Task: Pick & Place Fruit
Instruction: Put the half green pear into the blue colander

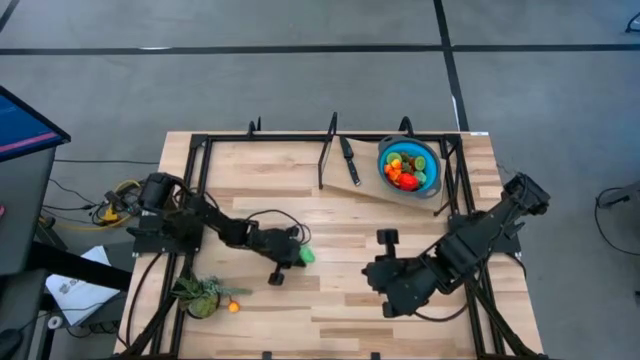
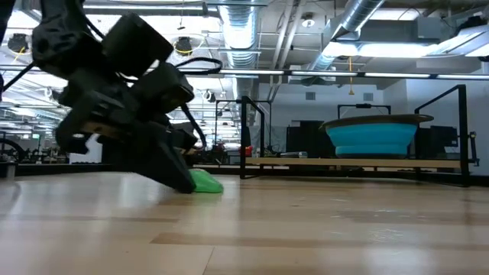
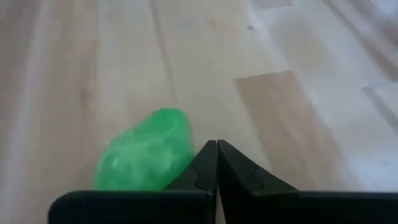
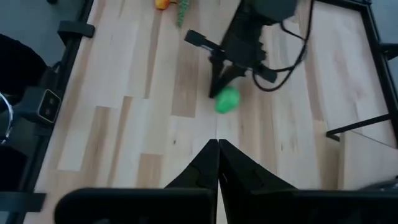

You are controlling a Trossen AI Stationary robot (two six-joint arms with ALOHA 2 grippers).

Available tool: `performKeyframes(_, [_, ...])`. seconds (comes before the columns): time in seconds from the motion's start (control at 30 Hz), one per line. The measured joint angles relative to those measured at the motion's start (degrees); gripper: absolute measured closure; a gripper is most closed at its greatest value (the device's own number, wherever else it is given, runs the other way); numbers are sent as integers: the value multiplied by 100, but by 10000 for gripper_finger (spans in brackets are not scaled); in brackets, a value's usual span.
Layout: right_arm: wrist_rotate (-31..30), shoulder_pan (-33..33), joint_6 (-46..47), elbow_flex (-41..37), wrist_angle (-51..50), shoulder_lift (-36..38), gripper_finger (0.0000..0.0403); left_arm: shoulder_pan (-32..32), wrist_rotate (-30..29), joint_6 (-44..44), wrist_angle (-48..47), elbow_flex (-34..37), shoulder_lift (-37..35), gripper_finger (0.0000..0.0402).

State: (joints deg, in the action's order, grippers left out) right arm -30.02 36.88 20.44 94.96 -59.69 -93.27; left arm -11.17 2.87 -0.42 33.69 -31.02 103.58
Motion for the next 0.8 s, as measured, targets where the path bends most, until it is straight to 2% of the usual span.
performKeyframes(0.17, [-13,-15,38,0,-129,0,403,7,-48,24,-142,-13,-312,401])
performKeyframes(0.37, [-50,-226,-220,-5,-226,0,403,-288,-95,21,-89,258,-1293,401])
performKeyframes(0.47, [-14,-312,-379,-366,70,153,403,-473,-414,16,-83,462,-1892,401])
performKeyframes(0.6, [278,-474,-434,-1853,1630,858,403,-727,-898,0,-232,806,-2657,401])
performKeyframes(0.8, [293,-695,-403,-4024,4817,1824,403,-858,-1208,-112,-256,1099,-3510,401])
